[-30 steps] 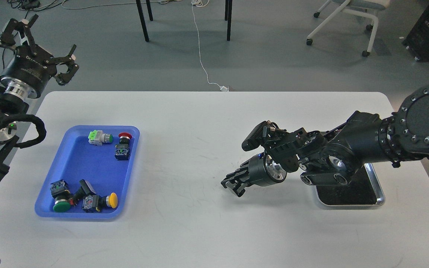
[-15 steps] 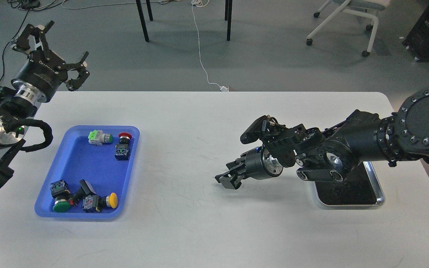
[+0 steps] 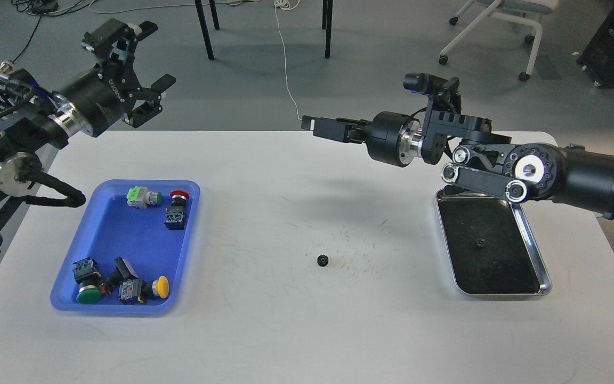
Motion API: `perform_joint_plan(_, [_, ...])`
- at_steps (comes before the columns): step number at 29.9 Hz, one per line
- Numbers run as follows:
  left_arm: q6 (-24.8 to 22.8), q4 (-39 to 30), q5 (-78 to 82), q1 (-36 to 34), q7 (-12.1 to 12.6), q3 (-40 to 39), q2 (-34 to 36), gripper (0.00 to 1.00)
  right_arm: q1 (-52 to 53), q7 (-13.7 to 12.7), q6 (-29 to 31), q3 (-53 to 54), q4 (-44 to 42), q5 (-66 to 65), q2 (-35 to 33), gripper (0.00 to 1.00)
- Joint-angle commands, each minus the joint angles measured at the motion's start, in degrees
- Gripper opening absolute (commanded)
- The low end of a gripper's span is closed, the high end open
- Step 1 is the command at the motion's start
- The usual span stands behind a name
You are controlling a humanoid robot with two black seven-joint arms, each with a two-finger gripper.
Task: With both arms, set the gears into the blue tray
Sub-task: 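Raise the right arm away and reach the left gripper toward the part, then grasp the black part on the table with the left gripper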
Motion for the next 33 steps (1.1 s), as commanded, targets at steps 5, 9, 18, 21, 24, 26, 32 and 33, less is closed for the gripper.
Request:
perform_joint_plan(5, [-0.1,-15.9,25.0,0.1,-0.2,0.9,1.4,0.97,-16.0,0.6,0.3,21.1,6.0,7.2,-13.5,0.97])
perform_joint_plan(9, [0.1,-20.2,39.7,-0.1,-0.2,3.8,-1.7,0.97,-24.1,0.6,0.6,35.0,7.0,18.1,-15.2,0.98])
perform_joint_plan(18, [0.9,-19.6,77.8,0.1,-0.2,12.4,-15.5,0.95,-34.5,0.0,10.5,50.9,4.9,46.0,-15.2,0.98])
perform_joint_plan(21, [3.9,-17.9,84.4,0.1,-0.2,16.1,-19.2,0.95,-37.0,0.3,16.4,50.9,2.1,49.1,-15.2,0.98])
perform_joint_plan(24, [5.6,-15.0,87.1,-0.2,0.1,20.8,-20.1,0.92,-40.3,0.8,23.5,51.7,0.4,49.6,-15.2,0.98])
perform_joint_plan(26, [6.8,-14.3,90.0,-0.2,0.1,23.2,-20.3,0.91,-43.0,1.3,28.2,53.3,0.2,49.6,-15.2,0.98])
perform_joint_plan(32, [7.7,-10.0,96.7,-0.3,0.4,25.5,-23.4,0.87,-48.5,1.5,30.5,55.1,0.2,49.6,-14.9,0.98])
perform_joint_plan(33, [7.7,-9.0,96.7,-0.3,0.5,25.6,-23.8,0.85,-48.9,1.5,30.5,55.2,0.3,49.6,-14.8,0.98])
